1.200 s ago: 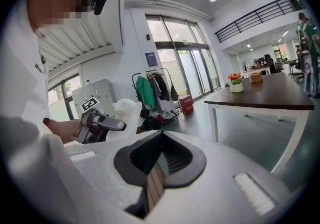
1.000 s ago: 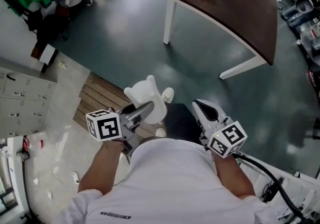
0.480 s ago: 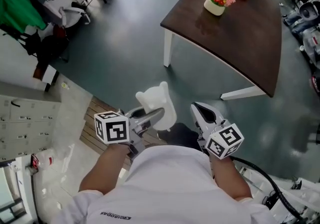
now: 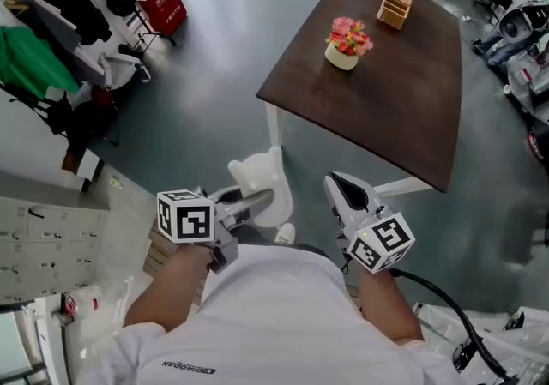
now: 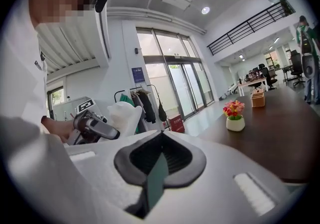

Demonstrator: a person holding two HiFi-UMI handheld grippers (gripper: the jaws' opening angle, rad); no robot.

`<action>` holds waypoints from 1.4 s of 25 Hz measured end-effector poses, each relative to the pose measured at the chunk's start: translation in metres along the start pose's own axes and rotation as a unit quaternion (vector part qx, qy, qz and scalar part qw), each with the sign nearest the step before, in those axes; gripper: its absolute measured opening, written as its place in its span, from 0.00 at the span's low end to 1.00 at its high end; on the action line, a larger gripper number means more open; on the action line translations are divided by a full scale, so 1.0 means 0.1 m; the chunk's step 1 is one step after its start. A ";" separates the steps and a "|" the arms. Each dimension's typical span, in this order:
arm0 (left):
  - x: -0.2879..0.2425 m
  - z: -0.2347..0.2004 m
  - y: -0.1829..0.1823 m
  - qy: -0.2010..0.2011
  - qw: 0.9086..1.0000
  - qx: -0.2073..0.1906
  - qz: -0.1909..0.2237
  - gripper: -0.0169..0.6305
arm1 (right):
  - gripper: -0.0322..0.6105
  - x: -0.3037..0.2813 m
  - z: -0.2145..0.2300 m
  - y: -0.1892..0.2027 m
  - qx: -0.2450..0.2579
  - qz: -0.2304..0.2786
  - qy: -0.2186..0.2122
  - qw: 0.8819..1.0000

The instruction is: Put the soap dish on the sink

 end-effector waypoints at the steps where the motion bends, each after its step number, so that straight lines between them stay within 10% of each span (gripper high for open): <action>1: -0.04 0.00 -0.04 0.003 1.000 0.002 -0.005 0.27 | 0.05 -0.01 0.04 -0.01 -0.001 0.001 0.004 1.000; 19: -1.25 -0.38 -1.14 0.090 0.985 -0.044 -0.142 0.27 | 0.05 -0.41 1.05 -0.19 -0.016 0.009 0.136 0.991; 35: -2.46 -1.41 -1.80 0.130 0.932 -0.039 -0.335 0.27 | 0.05 -1.22 1.87 -0.46 -0.053 0.000 0.281 0.958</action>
Point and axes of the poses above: the fingertips, and each gripper's own axes: x backward along the fingers, z to its right, y out of its underside, the point moved 4 cm from there along x, backward along the fingers, and after that the axes turned 3 degrees about z, right-handed, at the moved point
